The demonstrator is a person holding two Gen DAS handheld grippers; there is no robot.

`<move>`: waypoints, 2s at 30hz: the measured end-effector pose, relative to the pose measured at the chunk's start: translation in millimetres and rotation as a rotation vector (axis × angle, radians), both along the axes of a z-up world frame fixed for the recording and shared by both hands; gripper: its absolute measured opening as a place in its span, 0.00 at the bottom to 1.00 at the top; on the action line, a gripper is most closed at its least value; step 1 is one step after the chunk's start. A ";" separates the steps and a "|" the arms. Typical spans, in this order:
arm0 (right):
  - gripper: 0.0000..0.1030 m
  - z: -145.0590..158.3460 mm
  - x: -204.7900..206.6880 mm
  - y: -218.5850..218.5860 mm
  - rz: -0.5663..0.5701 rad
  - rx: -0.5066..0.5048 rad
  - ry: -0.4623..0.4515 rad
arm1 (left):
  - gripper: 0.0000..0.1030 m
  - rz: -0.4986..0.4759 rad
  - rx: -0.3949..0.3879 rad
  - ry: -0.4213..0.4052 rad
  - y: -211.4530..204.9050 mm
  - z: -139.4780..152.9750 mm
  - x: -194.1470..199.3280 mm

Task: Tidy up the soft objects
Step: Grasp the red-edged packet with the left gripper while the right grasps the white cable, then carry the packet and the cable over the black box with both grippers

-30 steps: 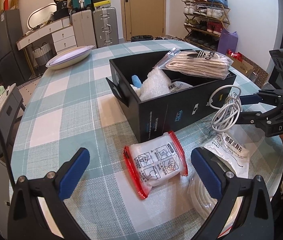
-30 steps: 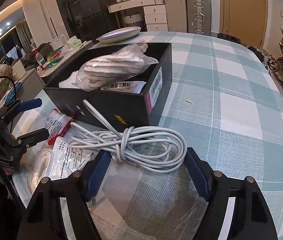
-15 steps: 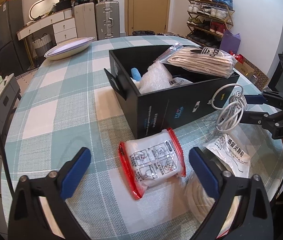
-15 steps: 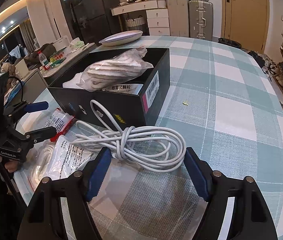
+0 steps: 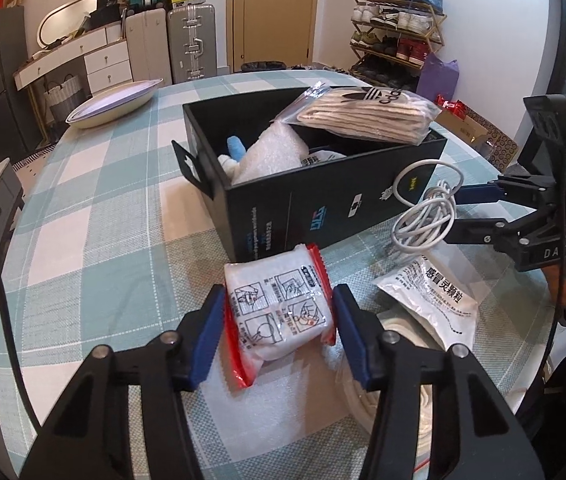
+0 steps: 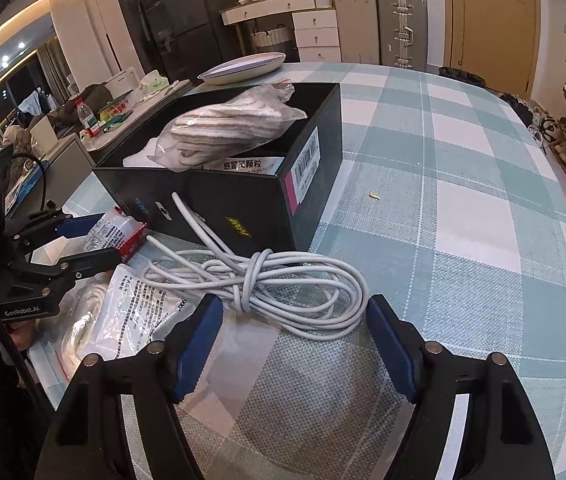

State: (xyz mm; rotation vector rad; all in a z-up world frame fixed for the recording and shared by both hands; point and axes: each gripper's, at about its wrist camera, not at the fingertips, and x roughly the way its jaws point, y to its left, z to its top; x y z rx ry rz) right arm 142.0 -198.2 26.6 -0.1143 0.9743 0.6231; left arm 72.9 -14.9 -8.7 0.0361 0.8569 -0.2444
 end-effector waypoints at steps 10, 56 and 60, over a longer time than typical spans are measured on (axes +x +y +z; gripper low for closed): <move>0.82 -4.9 6.8 9.8 -0.029 0.006 0.011 | 0.51 -0.010 -0.003 -0.009 0.1 4.3 -0.9; 0.74 79.6 -22.0 -26.5 -0.050 0.257 -0.251 | 0.52 0.054 -0.083 -0.230 14.2 70.0 -12.6; 0.74 89.1 -18.4 -23.1 -0.130 0.234 -0.302 | 0.52 0.065 -0.066 -0.239 12.8 71.7 -3.3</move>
